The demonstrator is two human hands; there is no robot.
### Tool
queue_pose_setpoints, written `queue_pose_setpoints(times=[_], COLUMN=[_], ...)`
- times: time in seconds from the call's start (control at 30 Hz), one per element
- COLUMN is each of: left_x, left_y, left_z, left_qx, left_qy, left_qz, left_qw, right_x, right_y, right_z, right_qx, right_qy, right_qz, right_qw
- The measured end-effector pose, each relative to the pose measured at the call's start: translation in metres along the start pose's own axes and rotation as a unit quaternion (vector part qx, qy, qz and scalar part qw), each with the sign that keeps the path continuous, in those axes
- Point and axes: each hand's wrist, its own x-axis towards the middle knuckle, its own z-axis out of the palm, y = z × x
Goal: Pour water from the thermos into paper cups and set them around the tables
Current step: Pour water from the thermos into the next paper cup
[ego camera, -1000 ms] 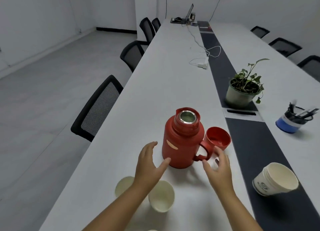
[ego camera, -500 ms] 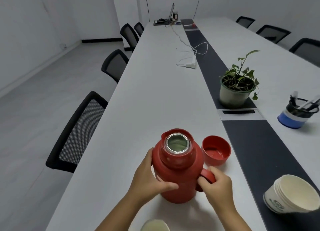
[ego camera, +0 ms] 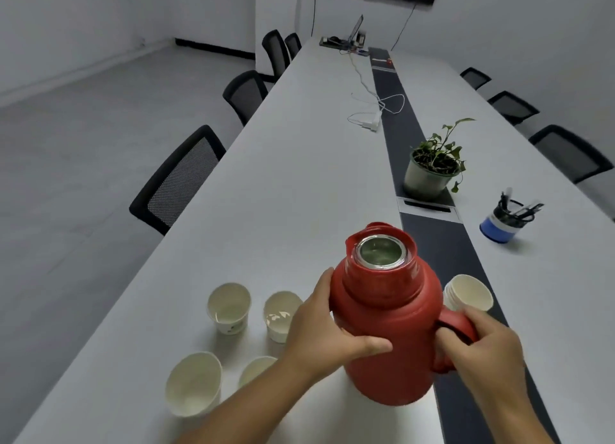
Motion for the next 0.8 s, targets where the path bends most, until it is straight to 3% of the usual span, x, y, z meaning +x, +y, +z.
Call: queue_pose_setpoints(times=[0.23, 0.8], left_x=[-0.085, -0.163], left_y=[-0.028, -0.09], left_z=[0.027, 0.063], left_qx=[-0.084, -0.23], left_qy=[0.0, 0.074], left_qz=[-0.083, -0.219], left_qw=[0.993, 0.945], right_x=[-0.05, -0.073], right_y=[-0.006, -0.015], right_z=[-0.037, -0.022], right_qx=[-0.057, -0.133], right_qy=[-0.072, -0.203], right_qz=[-0.098, -0.145], right_qw=[0.991, 0.959])
